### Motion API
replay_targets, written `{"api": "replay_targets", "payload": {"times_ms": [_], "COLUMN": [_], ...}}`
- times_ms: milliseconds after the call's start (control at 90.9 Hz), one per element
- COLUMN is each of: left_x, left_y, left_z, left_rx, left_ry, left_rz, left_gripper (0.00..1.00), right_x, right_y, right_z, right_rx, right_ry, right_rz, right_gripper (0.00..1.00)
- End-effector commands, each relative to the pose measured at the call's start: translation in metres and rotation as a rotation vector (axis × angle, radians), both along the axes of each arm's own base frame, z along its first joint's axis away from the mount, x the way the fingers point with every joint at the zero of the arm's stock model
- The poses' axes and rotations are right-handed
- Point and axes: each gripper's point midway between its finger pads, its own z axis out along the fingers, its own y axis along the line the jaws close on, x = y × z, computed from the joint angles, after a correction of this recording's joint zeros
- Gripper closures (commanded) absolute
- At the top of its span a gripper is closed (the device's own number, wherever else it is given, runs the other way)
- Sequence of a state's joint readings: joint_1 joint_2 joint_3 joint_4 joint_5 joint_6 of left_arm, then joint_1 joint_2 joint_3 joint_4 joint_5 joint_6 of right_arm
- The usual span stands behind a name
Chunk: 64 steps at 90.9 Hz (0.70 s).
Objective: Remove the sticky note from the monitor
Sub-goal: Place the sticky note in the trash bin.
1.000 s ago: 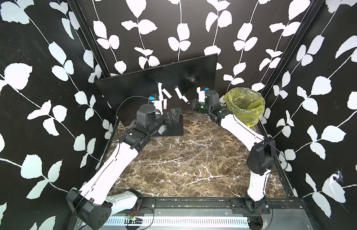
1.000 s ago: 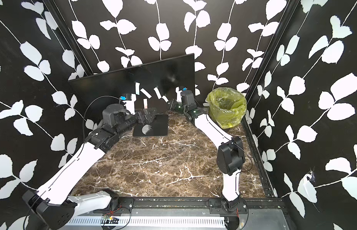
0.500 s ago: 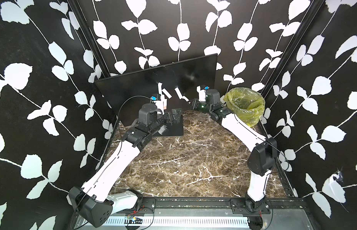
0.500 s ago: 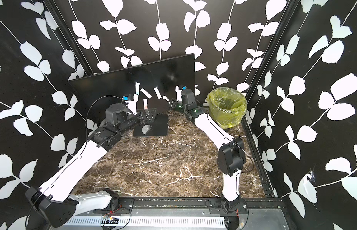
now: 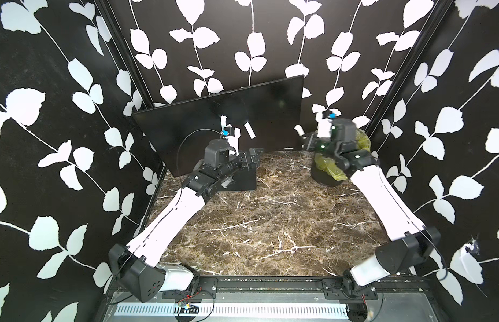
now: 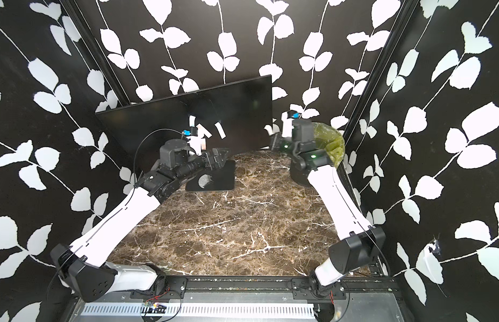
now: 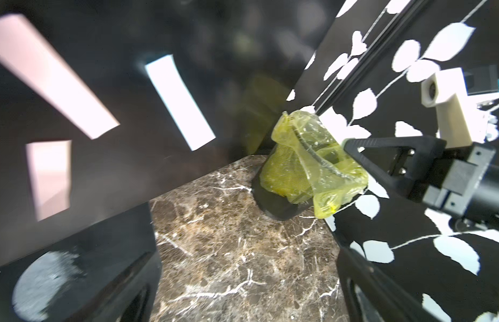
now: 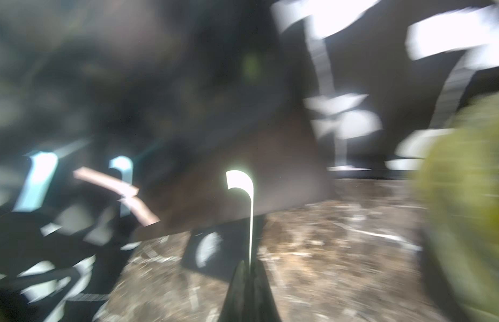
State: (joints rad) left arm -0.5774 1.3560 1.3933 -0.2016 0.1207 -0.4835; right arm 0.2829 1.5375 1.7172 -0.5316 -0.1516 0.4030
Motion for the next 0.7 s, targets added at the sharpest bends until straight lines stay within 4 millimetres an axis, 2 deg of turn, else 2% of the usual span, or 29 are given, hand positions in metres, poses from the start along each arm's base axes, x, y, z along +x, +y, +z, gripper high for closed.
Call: {"api": "replay_targets", "payload": {"times_ms": [0, 176, 242, 297, 484, 517, 583, 693], "left_x": [-0.003, -0.003, -0.004, -0.005, -0.006, -0.006, -0.007, -0.008], "left_y": [-0.015, -0.024, -0.025, -0.024, -0.023, -0.023, -0.023, -0.021], "left_z": [0.028, 0.032, 0.033, 0.034, 0.033, 0.033, 0.033, 0.033], "left_rx": [-0.062, -0.065, -0.062, -0.060, -0.056, -0.055, -0.052, -0.045], "left_ry": [-0.055, -0.061, -0.064, -0.066, -0.065, -0.066, -0.066, -0.070], "left_rz": [-0.041, -0.066, -0.069, -0.071, -0.072, -0.072, -0.072, -0.072], "left_gripper": [0.01, 0.01, 0.01, 0.01, 0.01, 0.01, 0.01, 0.01], "right_x": [-0.006, 0.002, 0.008, 0.018, 0.040, 0.046, 0.052, 0.063], "right_y": [-0.043, -0.108, -0.128, -0.141, -0.161, -0.162, -0.162, -0.165], "right_z": [-0.009, -0.012, -0.017, -0.029, -0.049, -0.056, -0.057, -0.062], "right_rx": [-0.111, -0.199, -0.202, -0.203, -0.244, -0.258, -0.282, -0.308], "right_ry": [0.051, 0.104, 0.143, 0.194, 0.298, 0.321, 0.337, 0.359], "right_rz": [-0.093, -0.256, -0.294, -0.317, -0.323, -0.314, -0.295, -0.288], "right_gripper": [1.00, 1.00, 1.00, 1.00, 0.99, 0.93, 0.79, 0.67]}}
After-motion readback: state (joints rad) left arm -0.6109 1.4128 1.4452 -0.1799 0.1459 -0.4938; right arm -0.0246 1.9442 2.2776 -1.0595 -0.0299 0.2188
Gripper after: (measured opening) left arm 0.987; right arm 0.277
